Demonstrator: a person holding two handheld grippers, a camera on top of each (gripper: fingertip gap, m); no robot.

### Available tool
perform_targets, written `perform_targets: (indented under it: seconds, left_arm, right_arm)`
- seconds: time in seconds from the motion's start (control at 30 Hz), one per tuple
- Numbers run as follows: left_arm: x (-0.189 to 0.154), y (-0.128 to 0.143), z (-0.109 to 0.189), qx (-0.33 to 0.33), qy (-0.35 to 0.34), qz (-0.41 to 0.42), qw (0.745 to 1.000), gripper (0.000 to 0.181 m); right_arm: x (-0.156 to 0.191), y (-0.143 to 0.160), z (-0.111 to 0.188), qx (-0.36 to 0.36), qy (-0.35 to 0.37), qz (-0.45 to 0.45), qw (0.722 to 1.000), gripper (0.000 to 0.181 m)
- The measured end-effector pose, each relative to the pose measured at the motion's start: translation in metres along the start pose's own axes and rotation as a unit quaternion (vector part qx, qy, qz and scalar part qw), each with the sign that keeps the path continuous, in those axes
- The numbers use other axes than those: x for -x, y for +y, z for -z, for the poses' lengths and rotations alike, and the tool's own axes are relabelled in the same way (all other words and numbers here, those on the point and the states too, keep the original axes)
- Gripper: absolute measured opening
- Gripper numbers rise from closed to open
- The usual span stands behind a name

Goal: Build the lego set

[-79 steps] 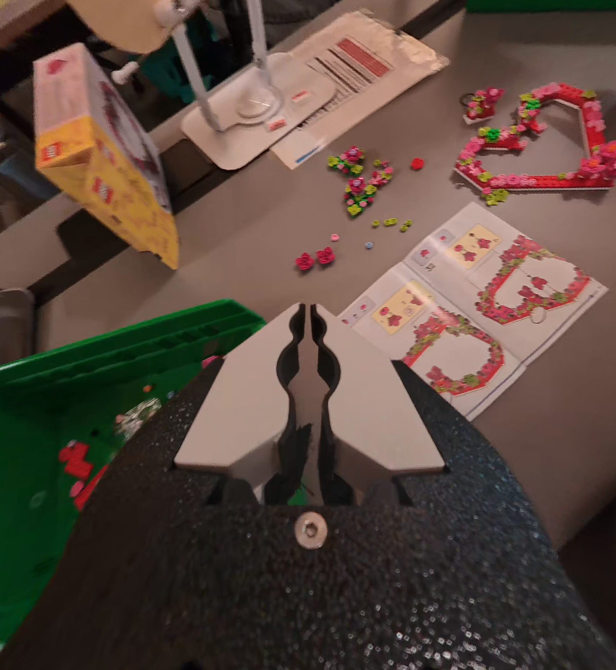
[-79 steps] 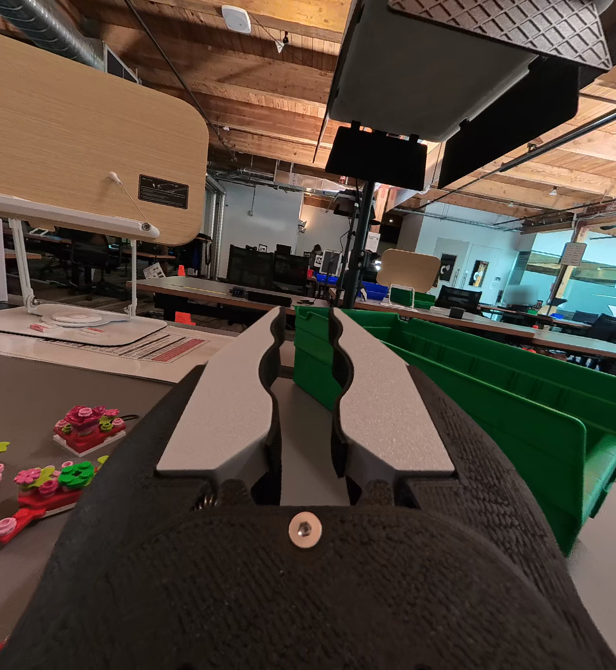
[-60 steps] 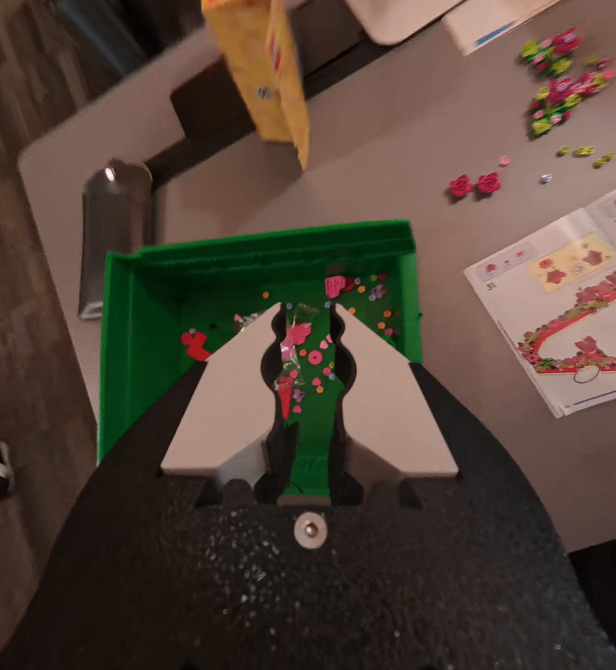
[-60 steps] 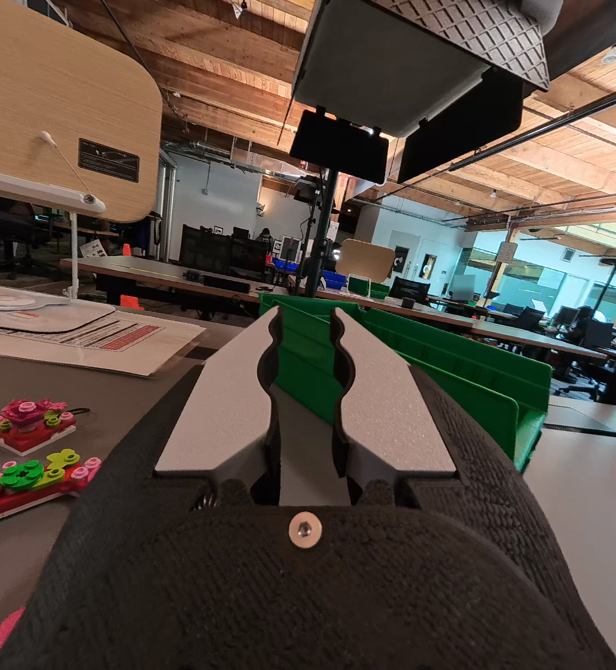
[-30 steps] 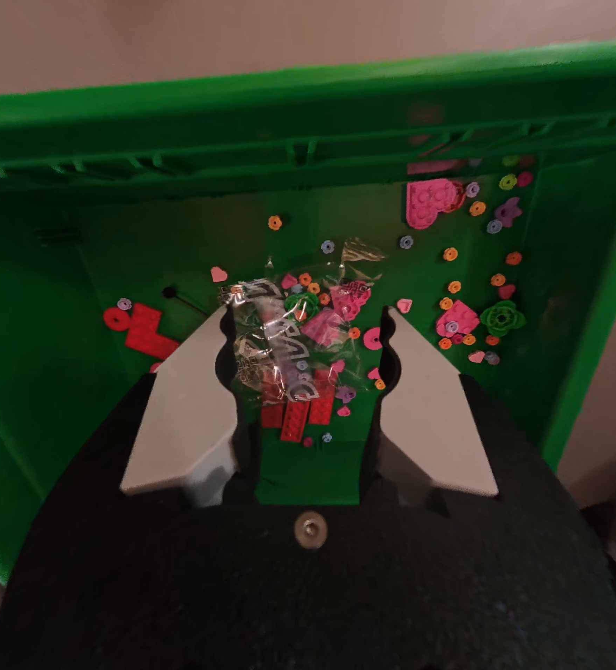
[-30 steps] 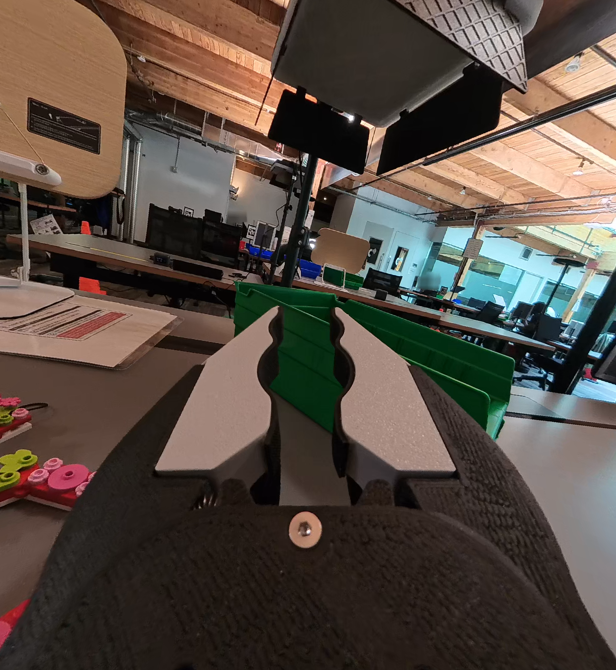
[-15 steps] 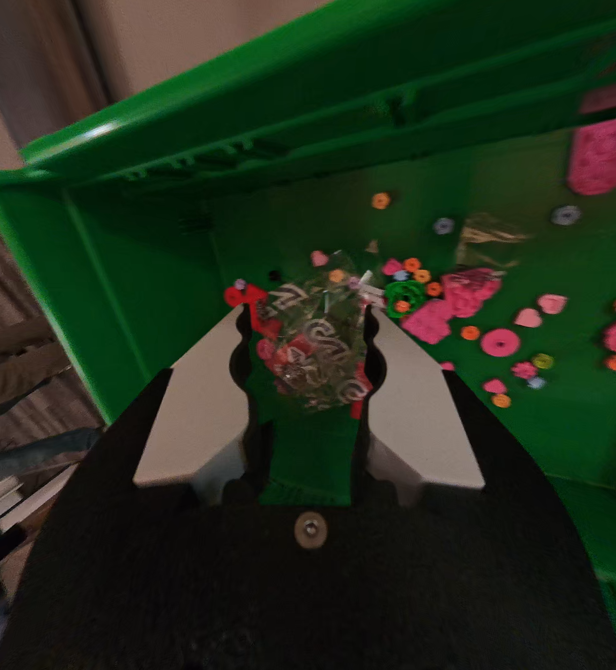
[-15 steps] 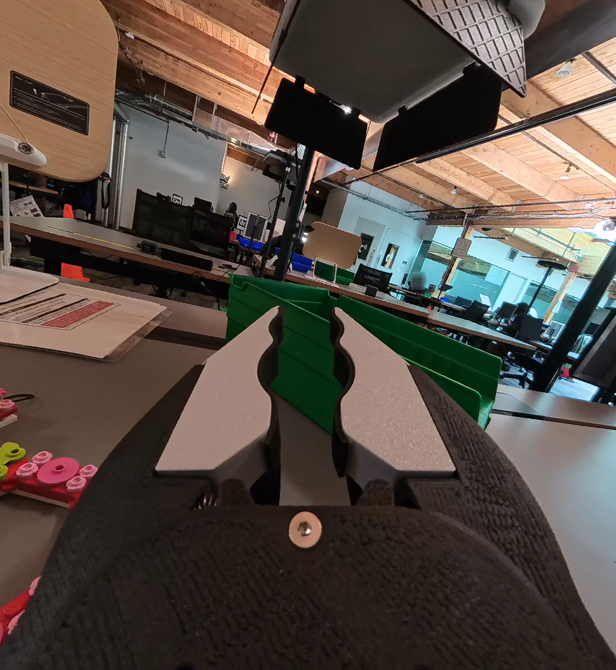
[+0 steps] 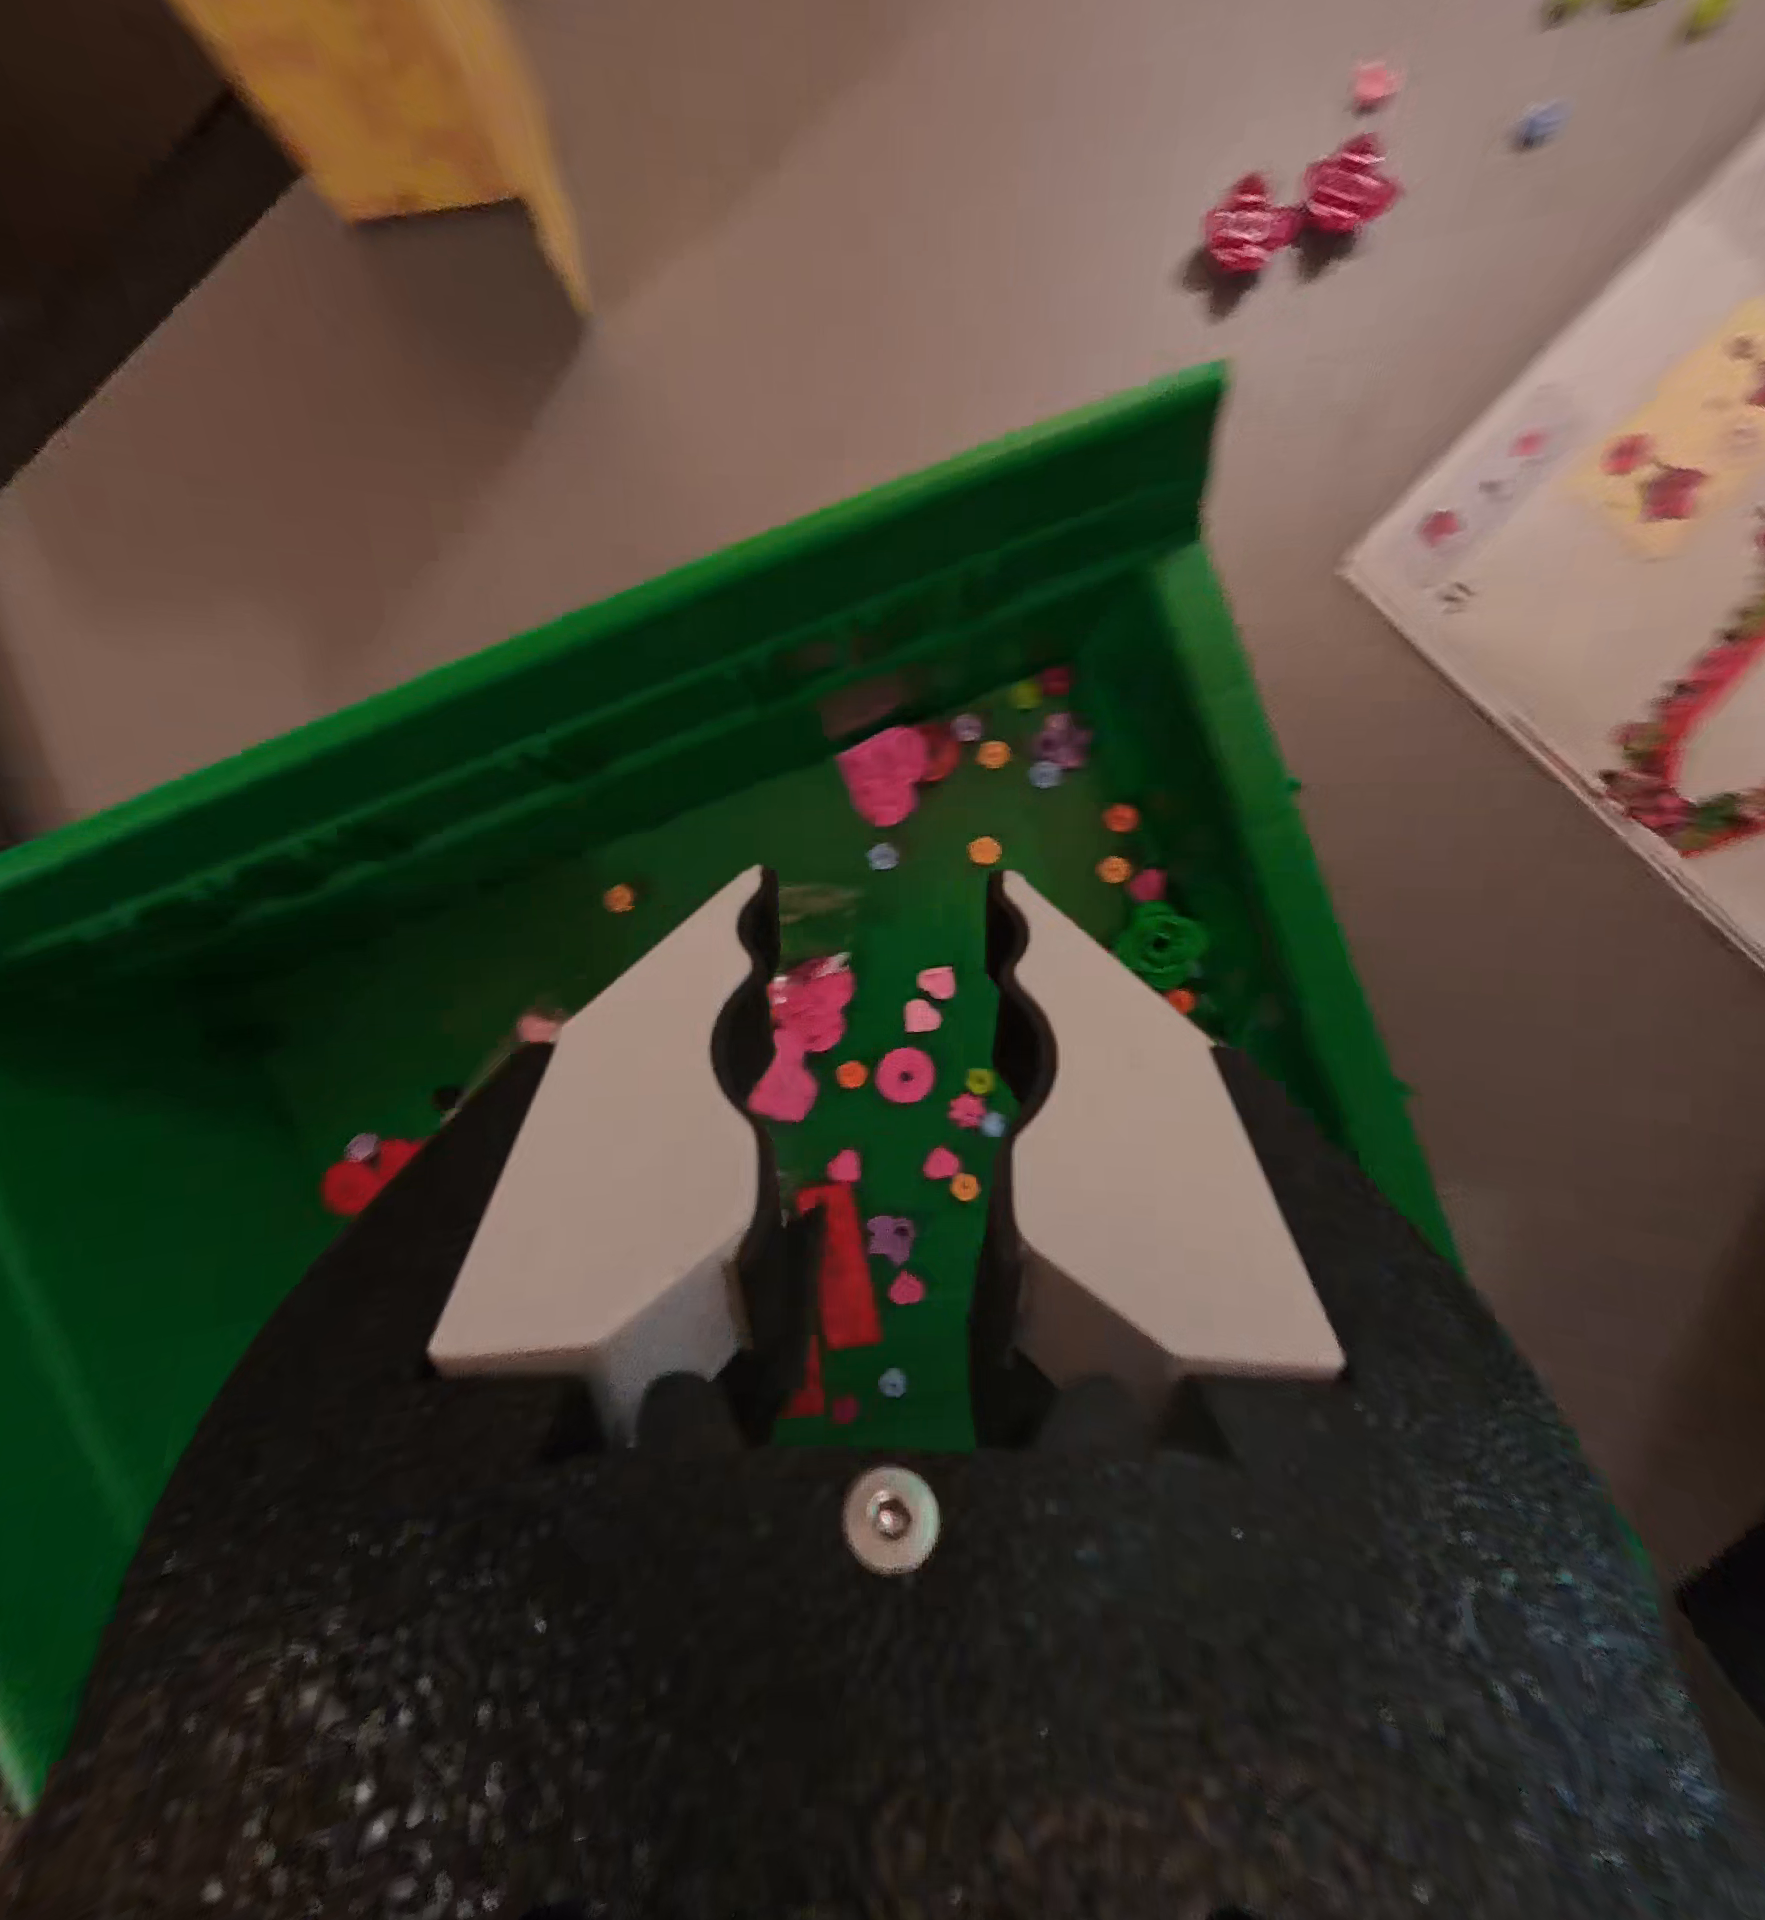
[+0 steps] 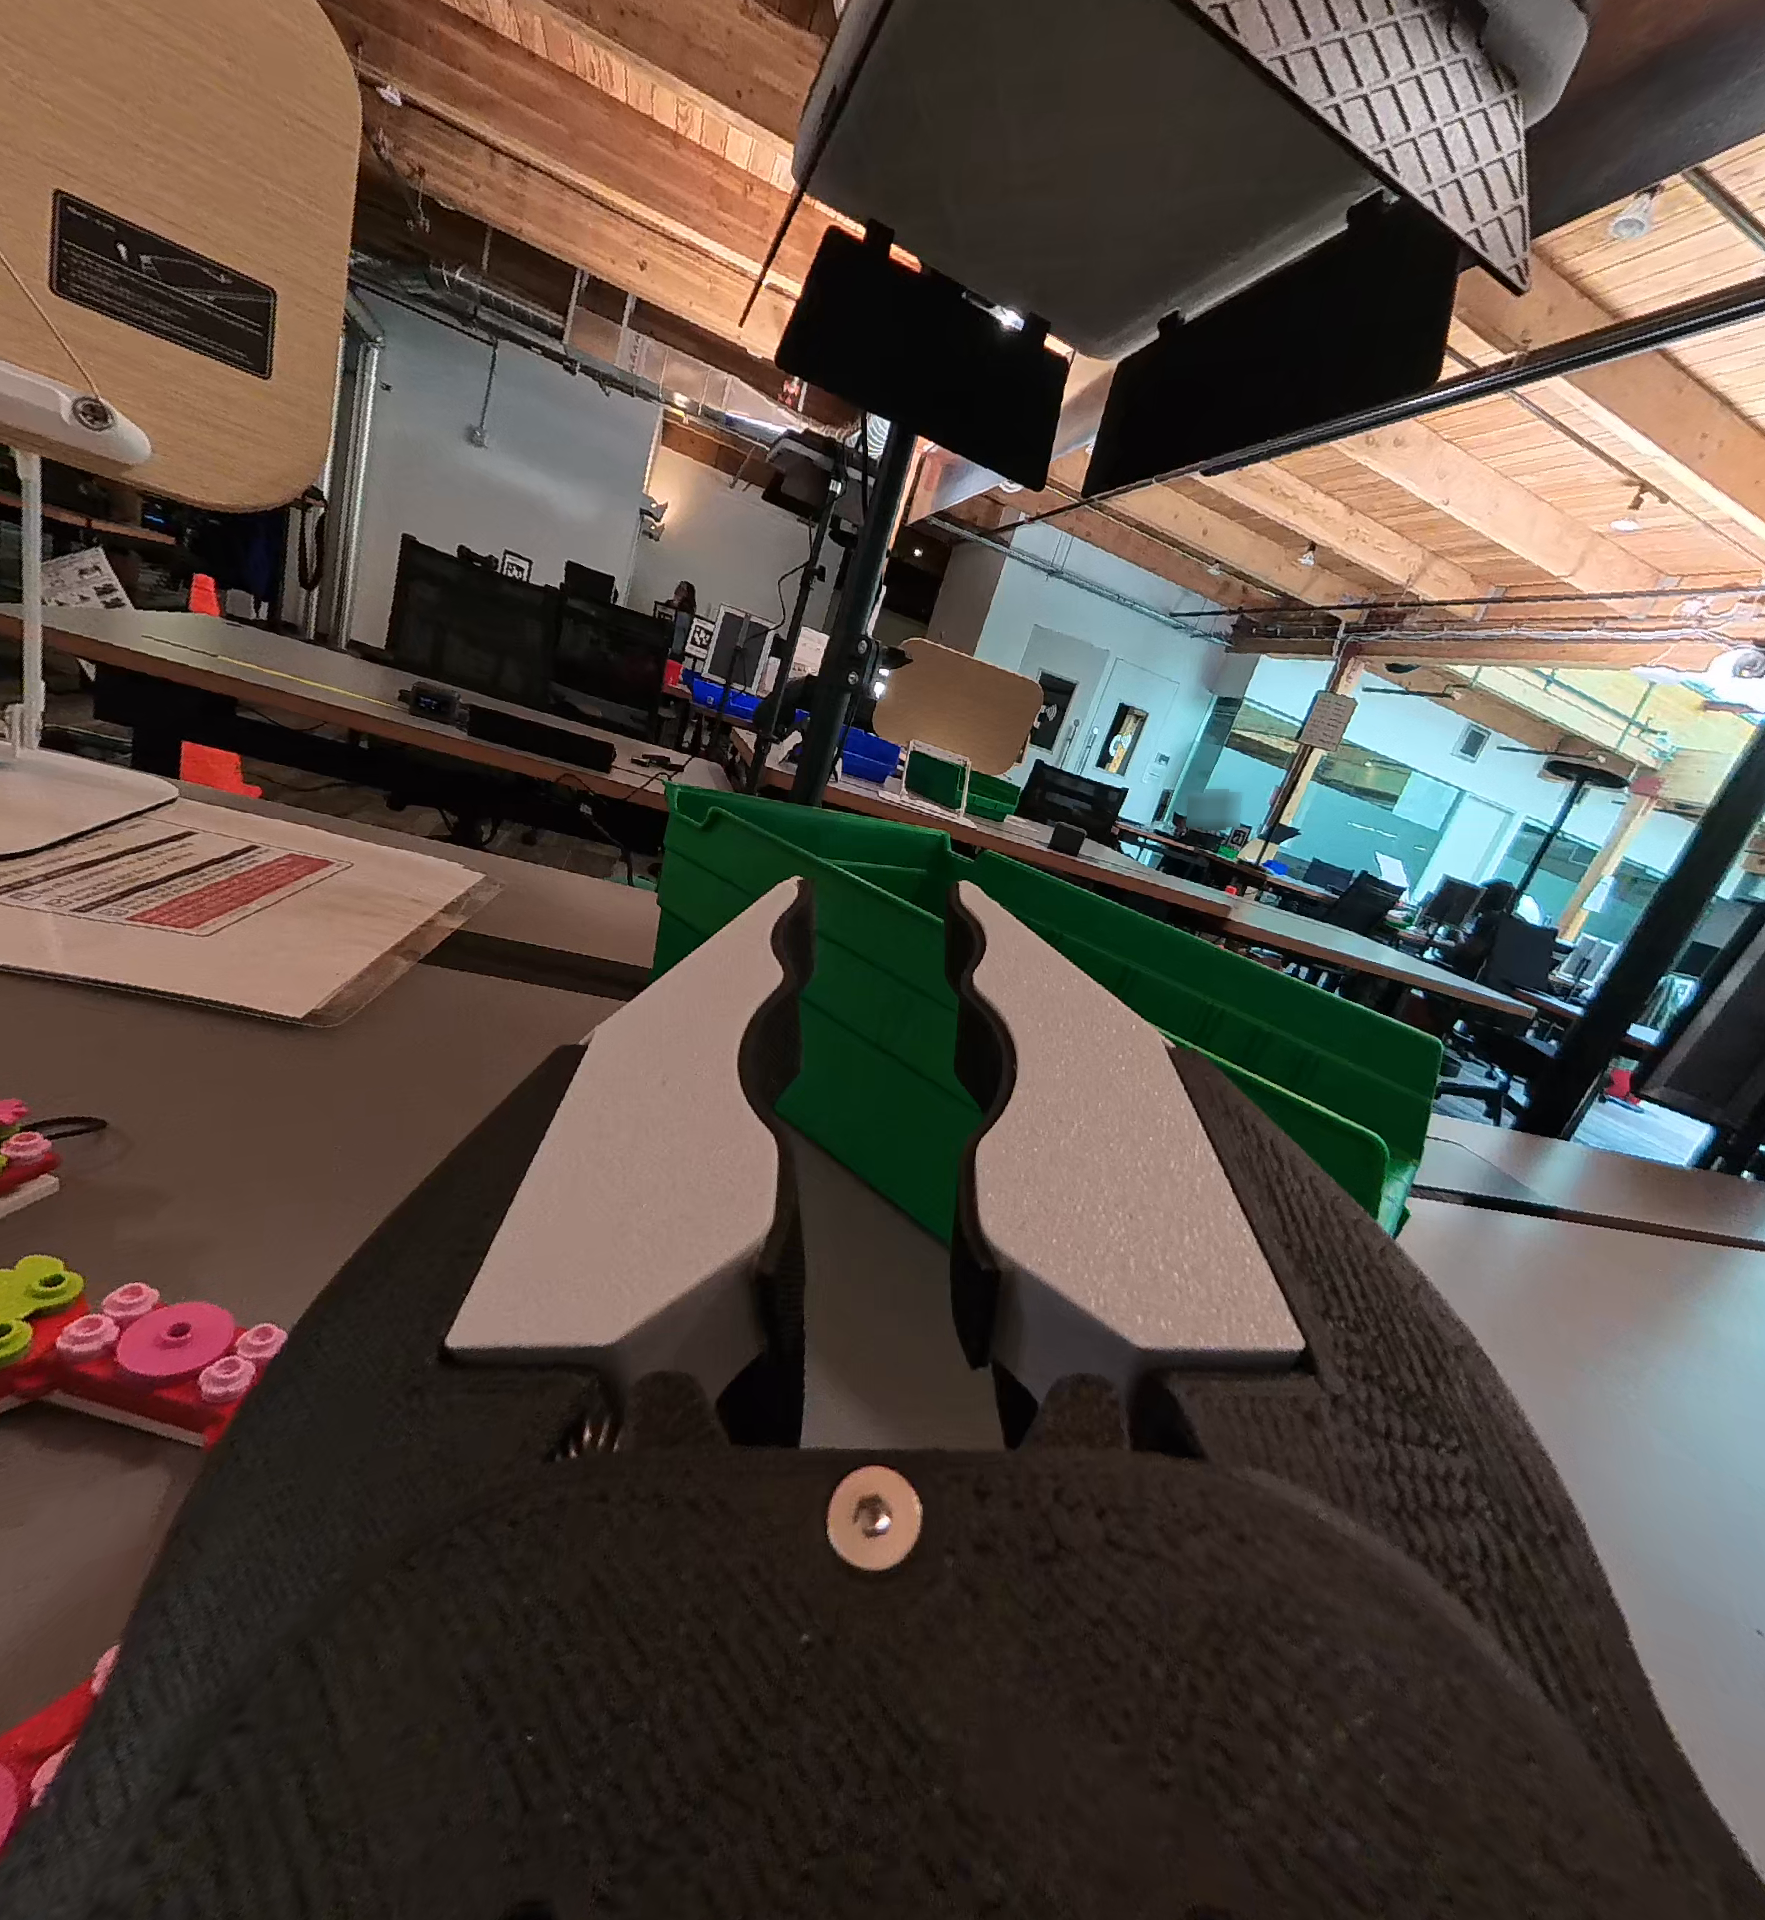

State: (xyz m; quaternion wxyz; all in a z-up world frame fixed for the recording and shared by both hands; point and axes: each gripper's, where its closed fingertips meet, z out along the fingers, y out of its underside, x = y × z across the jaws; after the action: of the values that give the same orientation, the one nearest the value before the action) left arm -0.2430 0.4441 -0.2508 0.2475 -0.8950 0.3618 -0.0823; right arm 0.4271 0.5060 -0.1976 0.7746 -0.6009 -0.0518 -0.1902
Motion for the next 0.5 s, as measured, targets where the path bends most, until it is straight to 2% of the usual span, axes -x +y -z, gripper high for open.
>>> perform_targets:
  seconds: [0.17,0.3,0.5]
  left_arm:
    - [-0.023,0.015,-0.012,0.051,0.034,-0.033,0.998,0.038]
    - [-0.028,0.016,-0.015,0.052,0.045,-0.027,0.997,0.037]
    - [-0.02,0.02,-0.009,0.053,0.024,-0.018,0.998,0.034]
  right_arm:
    - [0.0,0.0,0.0,0.0,0.0,0.001,1.0,0.023]
    - [0.0,0.0,0.0,0.0,0.001,0.001,1.0,0.023]
    - [0.0,0.0,0.0,0.0,-0.001,0.001,1.0,0.023]
